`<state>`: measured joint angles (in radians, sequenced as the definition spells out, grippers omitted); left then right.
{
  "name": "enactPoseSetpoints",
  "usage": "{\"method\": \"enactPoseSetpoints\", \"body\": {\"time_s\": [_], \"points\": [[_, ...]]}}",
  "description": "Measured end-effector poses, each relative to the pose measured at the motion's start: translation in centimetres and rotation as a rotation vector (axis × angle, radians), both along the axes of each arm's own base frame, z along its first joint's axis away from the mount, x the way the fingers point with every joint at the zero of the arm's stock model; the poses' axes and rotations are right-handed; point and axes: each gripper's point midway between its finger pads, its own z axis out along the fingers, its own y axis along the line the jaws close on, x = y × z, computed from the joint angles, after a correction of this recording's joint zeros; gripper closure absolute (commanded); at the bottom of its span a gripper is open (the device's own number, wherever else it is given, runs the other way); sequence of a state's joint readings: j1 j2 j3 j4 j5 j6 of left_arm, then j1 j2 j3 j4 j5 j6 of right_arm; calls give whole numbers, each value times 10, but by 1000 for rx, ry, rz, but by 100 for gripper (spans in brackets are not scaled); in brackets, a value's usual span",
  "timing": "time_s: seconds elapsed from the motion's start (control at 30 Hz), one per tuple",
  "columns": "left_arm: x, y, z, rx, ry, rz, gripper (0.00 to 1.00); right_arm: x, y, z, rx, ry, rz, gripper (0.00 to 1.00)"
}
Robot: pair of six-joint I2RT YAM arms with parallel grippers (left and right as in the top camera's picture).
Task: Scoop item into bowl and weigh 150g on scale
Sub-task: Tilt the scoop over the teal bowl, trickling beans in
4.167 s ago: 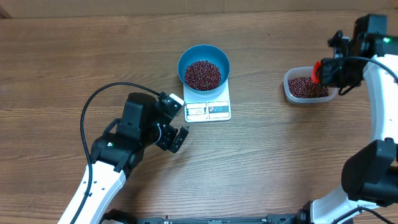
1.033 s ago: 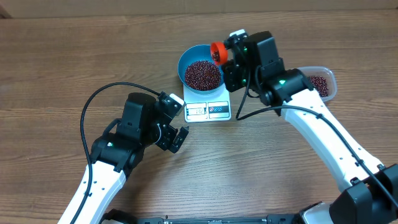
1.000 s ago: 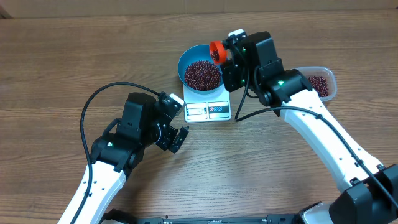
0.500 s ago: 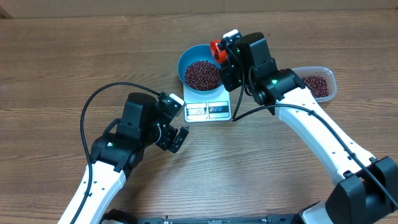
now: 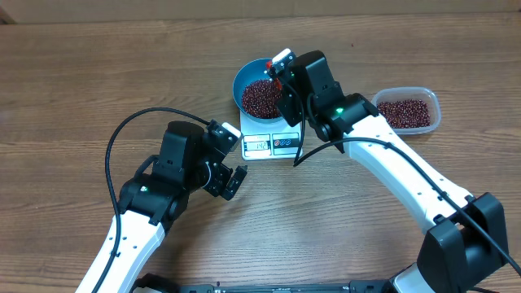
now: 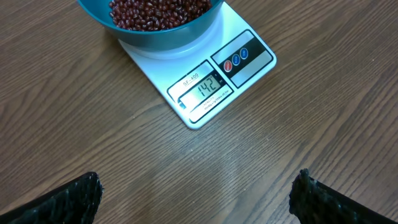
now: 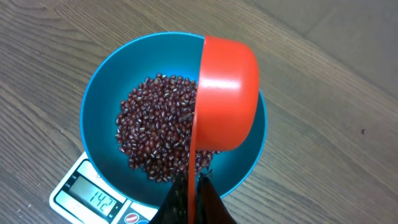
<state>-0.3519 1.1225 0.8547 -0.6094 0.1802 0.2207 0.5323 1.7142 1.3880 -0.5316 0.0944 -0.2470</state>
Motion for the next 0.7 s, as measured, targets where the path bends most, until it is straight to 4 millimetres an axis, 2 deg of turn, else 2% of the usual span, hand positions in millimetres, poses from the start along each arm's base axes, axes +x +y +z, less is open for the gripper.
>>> {"method": "enactPoseSetpoints", "body": {"time_s": [0.7], "points": [[0,0,0,0,0,0,0,2,-4,1,-51,-26,6,96]]}}
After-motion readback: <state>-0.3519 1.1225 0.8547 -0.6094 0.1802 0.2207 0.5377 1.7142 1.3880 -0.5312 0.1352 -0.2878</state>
